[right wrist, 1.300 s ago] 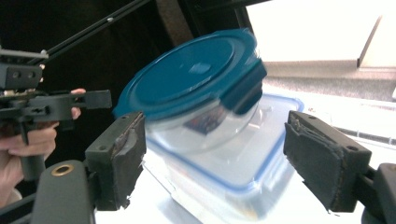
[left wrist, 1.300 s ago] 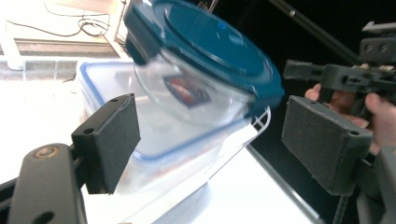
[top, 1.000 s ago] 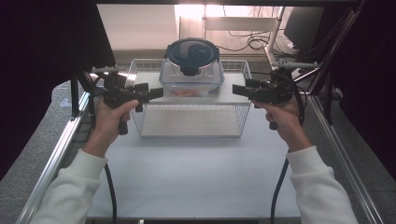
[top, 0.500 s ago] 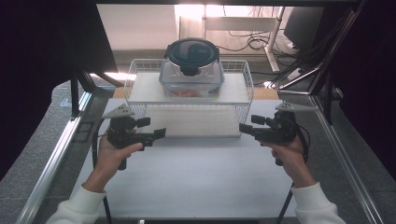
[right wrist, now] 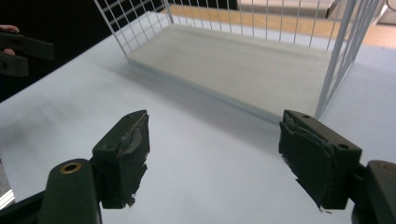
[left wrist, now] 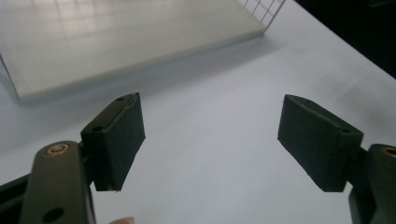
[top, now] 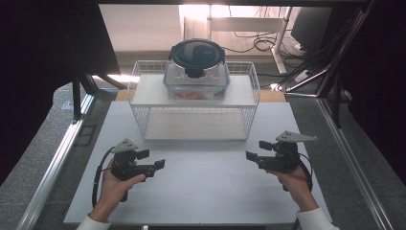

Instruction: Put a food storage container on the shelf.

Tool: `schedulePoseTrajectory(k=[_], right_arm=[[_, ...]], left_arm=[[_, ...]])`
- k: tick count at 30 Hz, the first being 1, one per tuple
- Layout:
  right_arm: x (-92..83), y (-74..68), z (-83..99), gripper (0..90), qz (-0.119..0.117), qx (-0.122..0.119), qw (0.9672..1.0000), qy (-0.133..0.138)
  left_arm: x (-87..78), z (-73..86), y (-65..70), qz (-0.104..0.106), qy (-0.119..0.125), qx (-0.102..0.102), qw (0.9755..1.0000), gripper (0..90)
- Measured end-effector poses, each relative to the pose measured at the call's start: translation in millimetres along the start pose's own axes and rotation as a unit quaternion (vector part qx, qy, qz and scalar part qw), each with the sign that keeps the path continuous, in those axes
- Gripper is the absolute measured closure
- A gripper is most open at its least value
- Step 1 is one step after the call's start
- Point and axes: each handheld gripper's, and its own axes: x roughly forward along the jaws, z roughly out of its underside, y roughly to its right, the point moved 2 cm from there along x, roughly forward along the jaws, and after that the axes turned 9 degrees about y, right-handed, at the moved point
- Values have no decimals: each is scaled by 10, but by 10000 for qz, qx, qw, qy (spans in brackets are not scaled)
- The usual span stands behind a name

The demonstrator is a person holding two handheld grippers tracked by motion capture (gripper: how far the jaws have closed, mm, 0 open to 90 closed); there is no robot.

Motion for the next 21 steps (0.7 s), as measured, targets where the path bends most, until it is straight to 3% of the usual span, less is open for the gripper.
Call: schedulePoseTrajectory(k=[4, 14, 21], right_arm=[[48, 19, 68, 244, -11, 71, 9999, -81], [-5, -6, 48, 240, -21, 44, 10000, 2], [1, -2, 69, 222, 4, 82, 10000, -5]], left_arm=[[28, 80, -8, -89, -149, 56, 9998, 220], [-45, 76, -30, -135, 9, -43, 9999, 227], [-26, 88, -35, -152, -26, -30, 9999, 225]])
